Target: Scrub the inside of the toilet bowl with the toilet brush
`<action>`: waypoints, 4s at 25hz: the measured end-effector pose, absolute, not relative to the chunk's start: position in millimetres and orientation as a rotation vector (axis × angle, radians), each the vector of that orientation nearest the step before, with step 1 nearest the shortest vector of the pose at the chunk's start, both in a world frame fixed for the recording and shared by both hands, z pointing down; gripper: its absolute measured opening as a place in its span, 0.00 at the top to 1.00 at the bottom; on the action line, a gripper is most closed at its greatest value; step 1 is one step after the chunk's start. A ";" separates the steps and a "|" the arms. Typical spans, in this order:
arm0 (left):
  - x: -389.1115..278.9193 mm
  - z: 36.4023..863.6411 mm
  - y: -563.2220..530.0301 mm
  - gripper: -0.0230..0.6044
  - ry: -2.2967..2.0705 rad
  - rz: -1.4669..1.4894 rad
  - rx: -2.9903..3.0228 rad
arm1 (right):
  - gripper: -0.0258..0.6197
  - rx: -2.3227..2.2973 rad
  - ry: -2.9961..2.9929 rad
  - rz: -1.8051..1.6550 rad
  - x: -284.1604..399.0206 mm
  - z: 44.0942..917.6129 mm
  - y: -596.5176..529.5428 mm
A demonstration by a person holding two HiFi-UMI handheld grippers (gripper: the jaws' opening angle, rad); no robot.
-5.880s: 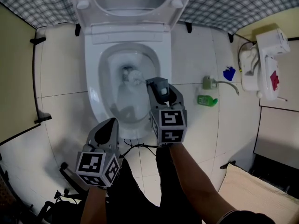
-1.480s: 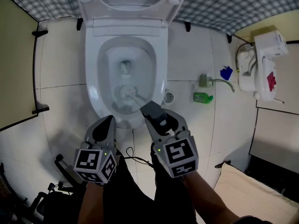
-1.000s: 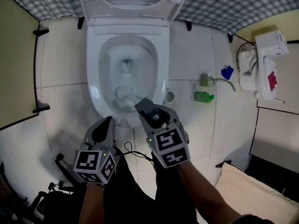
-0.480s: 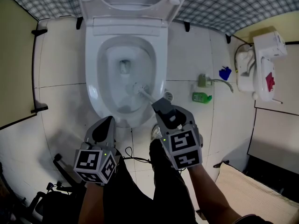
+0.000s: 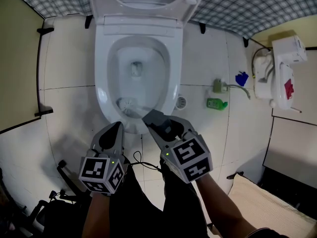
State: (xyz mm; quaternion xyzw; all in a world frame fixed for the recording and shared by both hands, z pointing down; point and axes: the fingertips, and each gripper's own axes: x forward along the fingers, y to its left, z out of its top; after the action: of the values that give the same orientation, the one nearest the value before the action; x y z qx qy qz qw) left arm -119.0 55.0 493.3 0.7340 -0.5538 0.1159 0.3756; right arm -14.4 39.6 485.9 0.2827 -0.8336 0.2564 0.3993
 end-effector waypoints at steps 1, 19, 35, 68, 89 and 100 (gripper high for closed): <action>-119.8 494.0 55.4 0.95 -1.418 0.298 1.876 | 0.67 0.708 -2.095 0.645 -11.2 487.2 38.5; -112.4 489.6 50.6 0.95 -1.400 0.283 1.895 | 0.67 0.596 -2.001 0.554 30.6 473.3 42.5; -121.0 501.6 55.2 0.95 -1.406 0.309 1.861 | 0.66 0.814 -2.274 0.732 -42.8 514.9 -19.2; -112.9 502.0 45.5 0.95 -1.399 0.292 1.859 | 0.67 1.177 -1.977 0.293 45.2 485.2 -83.9; -121.4 494.4 68.4 0.95 -1.429 0.297 1.848 | 0.67 0.635 -1.929 0.506 2.1 486.7 49.5; -111.2 489.1 62.4 0.95 -1.421 0.294 1.871 | 0.67 0.697 -2.038 0.728 -31.0 517.2 36.3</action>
State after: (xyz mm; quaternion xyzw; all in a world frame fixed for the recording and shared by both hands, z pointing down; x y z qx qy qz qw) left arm -111.2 62.4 489.1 0.7318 -0.5558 0.1150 0.3773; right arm -31.0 36.3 517.2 0.2779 -0.8134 0.2905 0.4204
